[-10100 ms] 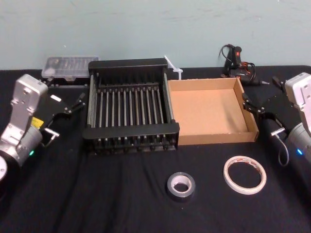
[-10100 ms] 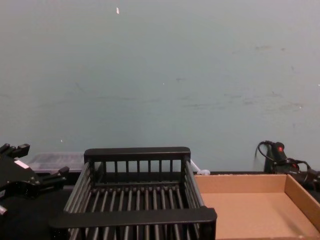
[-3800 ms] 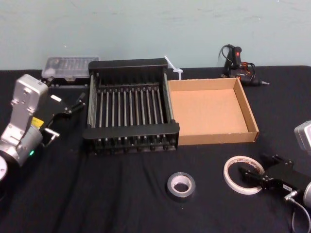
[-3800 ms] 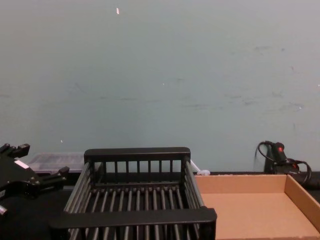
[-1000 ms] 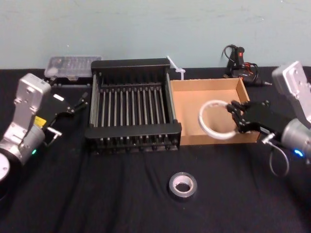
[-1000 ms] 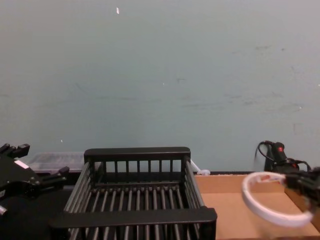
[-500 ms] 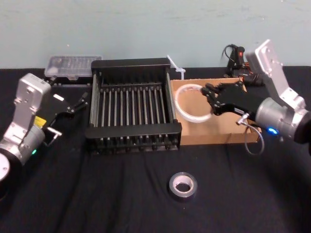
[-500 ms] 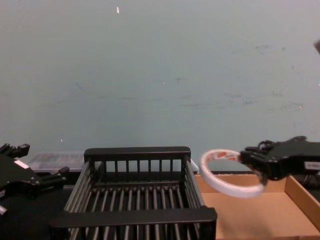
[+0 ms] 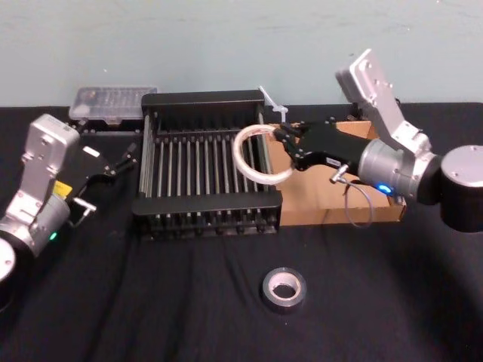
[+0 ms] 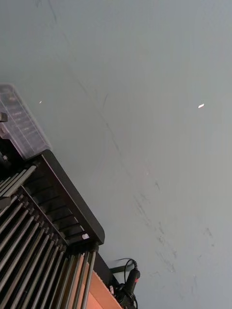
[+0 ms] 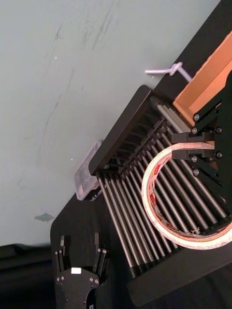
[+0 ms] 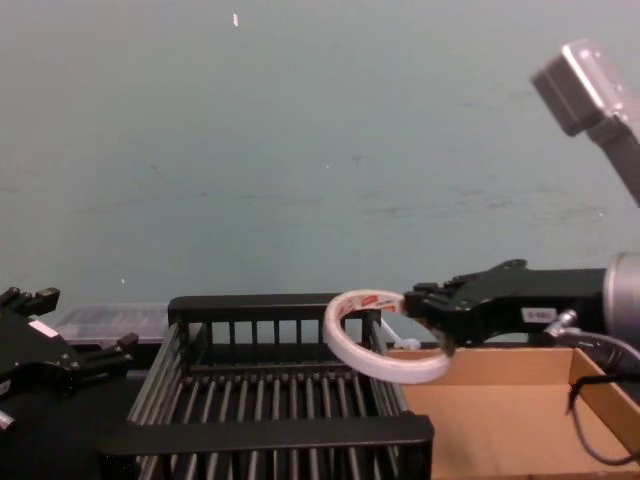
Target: Pick up the white tape and place it into the black box , Pick up the silver tape and place it into the brown box.
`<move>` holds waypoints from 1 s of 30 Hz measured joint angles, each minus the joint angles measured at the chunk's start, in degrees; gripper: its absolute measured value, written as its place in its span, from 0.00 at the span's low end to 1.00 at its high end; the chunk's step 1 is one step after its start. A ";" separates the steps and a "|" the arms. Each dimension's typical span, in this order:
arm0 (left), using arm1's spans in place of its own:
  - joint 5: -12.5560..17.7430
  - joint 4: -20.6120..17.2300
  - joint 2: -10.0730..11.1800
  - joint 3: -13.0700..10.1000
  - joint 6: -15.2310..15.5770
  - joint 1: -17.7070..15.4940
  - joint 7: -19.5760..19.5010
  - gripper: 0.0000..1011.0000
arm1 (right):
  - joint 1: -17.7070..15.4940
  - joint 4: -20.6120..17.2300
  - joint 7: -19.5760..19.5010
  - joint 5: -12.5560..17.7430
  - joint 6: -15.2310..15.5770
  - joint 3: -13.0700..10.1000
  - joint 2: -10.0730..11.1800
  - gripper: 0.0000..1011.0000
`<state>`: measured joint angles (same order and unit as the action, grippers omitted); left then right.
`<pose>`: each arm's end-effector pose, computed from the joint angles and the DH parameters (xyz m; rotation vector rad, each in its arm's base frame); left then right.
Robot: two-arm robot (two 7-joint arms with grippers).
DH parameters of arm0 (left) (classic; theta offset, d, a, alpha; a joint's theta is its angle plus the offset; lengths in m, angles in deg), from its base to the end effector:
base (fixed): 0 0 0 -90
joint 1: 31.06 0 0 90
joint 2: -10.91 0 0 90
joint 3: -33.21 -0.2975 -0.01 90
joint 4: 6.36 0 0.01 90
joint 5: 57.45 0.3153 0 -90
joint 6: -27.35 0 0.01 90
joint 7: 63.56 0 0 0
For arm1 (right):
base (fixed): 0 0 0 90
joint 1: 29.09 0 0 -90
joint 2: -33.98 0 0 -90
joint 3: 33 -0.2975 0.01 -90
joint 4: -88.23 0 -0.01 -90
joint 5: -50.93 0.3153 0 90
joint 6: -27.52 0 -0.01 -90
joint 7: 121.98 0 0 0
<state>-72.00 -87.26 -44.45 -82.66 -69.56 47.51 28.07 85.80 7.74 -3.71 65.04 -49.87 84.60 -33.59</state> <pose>0.3654 0.0852 -0.3096 0.3043 -0.2850 1.2480 0.4297 0.0026 -0.2349 -0.3136 -0.0748 -0.7437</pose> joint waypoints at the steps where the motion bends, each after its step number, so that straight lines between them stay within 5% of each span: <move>1: 0.00 0.00 0.00 0.00 0.00 0.00 0.00 0.99 | 0.24 0.35 0.08 -0.03 -0.08 0.18 -0.19 0.08; 18: 0.00 0.00 0.00 0.00 0.00 -0.01 0.00 0.99 | 6.37 9.04 1.16 -1.36 -2.66 3.95 -5.49 0.08; 30: 0.00 0.00 0.00 0.00 0.00 0.00 0.00 0.99 | 6.44 9.09 1.11 -1.41 -2.73 3.99 -5.54 0.08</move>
<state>-72.00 -87.26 -44.45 -82.66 -69.56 47.51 28.07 92.25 16.83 -2.60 63.63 -52.60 88.59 -39.13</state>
